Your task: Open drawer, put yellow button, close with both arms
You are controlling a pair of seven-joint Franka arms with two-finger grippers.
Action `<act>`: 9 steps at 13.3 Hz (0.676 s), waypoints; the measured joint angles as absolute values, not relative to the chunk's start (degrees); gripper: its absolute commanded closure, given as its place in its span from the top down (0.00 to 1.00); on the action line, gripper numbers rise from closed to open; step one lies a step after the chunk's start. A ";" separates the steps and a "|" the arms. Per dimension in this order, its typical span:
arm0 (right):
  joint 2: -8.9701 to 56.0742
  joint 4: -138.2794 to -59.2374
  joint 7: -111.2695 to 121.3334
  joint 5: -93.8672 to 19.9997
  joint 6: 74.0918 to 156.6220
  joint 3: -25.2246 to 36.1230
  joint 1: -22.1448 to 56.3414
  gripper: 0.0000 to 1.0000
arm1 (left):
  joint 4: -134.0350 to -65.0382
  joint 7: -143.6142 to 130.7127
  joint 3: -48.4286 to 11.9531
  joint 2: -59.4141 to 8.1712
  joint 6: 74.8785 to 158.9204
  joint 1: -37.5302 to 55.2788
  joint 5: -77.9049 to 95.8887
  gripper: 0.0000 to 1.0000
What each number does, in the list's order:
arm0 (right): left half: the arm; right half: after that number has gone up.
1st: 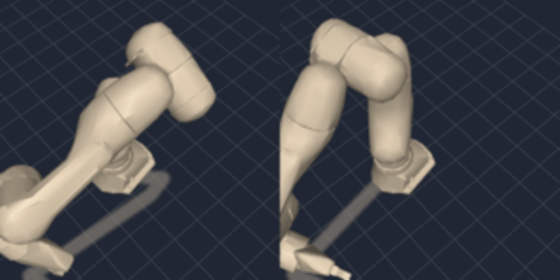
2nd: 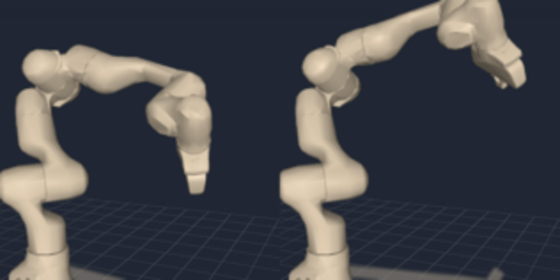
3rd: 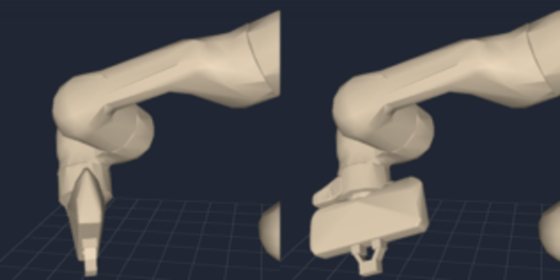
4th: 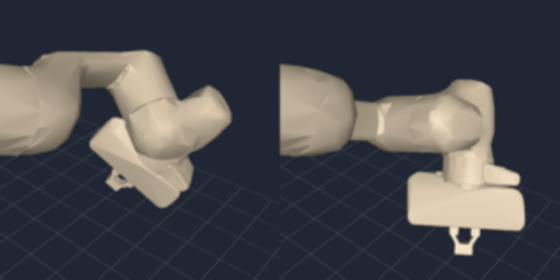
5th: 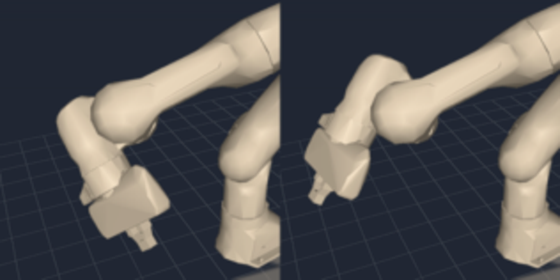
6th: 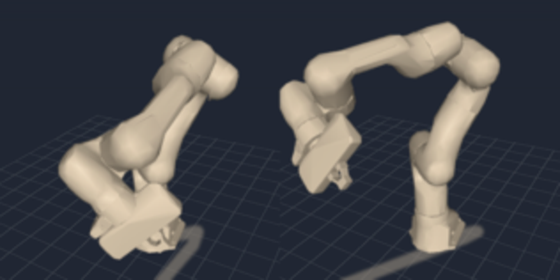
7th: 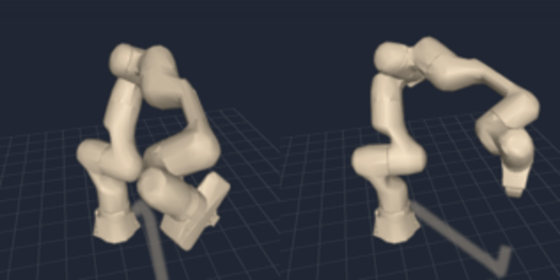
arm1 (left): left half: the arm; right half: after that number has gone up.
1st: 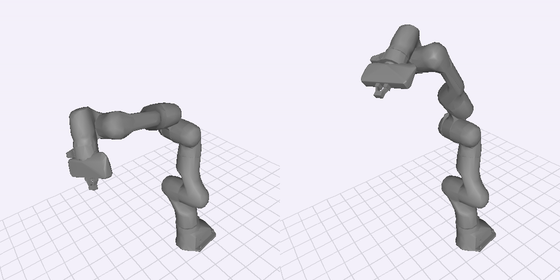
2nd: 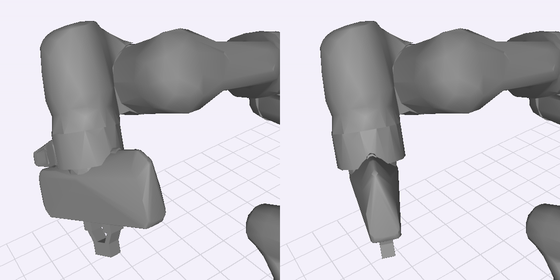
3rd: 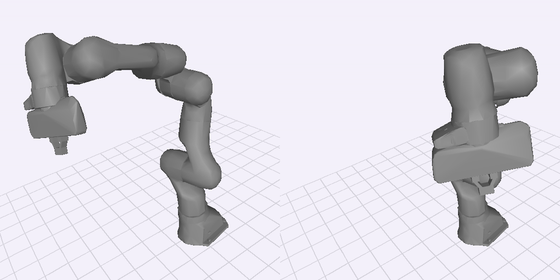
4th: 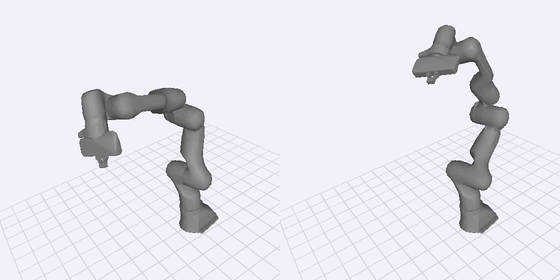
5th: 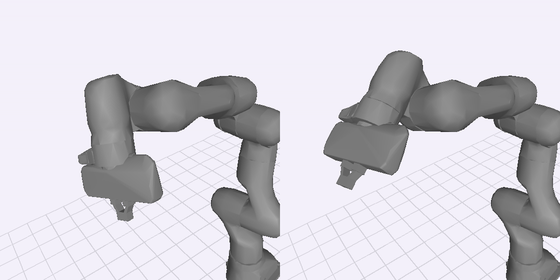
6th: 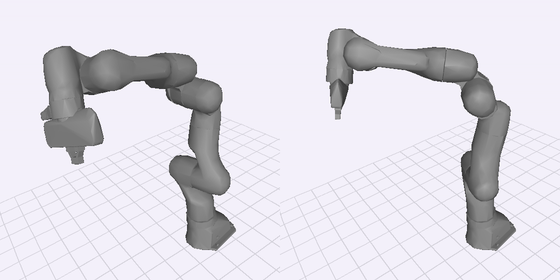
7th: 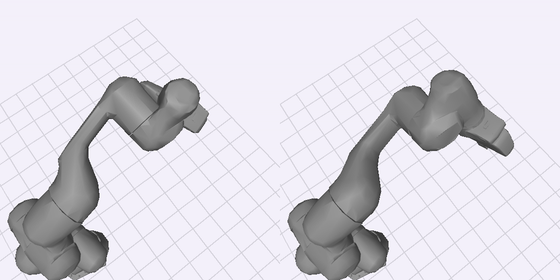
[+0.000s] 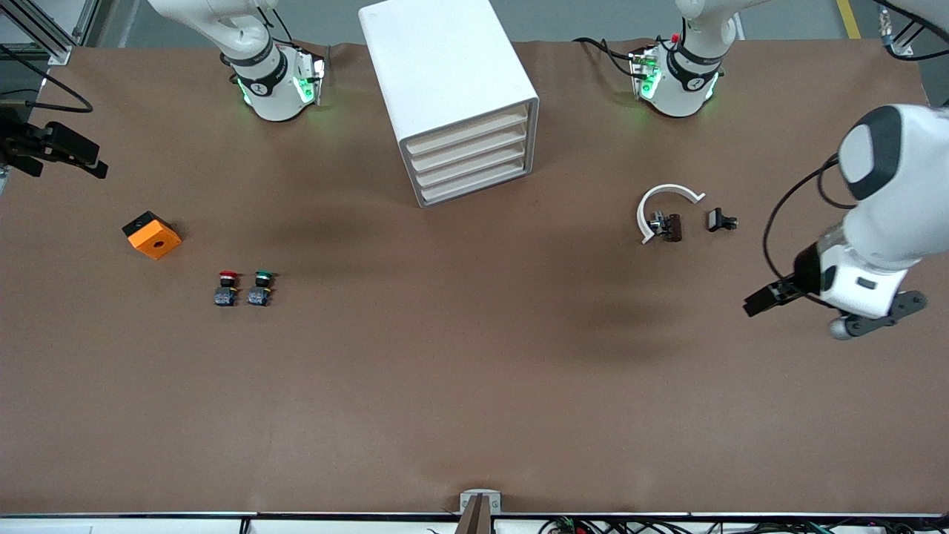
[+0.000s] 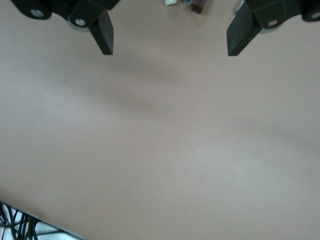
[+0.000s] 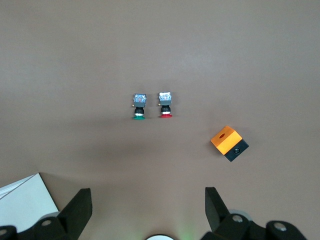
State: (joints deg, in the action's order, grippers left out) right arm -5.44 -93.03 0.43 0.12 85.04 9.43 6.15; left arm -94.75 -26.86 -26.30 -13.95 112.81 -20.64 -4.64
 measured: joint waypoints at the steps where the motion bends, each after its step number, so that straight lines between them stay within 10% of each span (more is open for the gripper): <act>1: -6.01 -93.52 0.43 0.12 85.42 9.43 6.15 1.00 | -92.12 -26.66 -26.37 -13.55 109.86 -20.62 -4.64 1.00; 9: -7.26 -92.29 0.42 0.12 85.24 9.51 5.56 1.00 | -85.15 -12.90 -12.10 -2.57 89.82 -7.77 -4.29 1.00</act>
State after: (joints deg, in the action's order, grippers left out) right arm -7.26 -92.29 0.42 0.12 85.24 9.51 5.56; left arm -85.15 -12.90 -12.10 -2.57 89.82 -7.77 -4.29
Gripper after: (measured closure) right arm 0.000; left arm 0.000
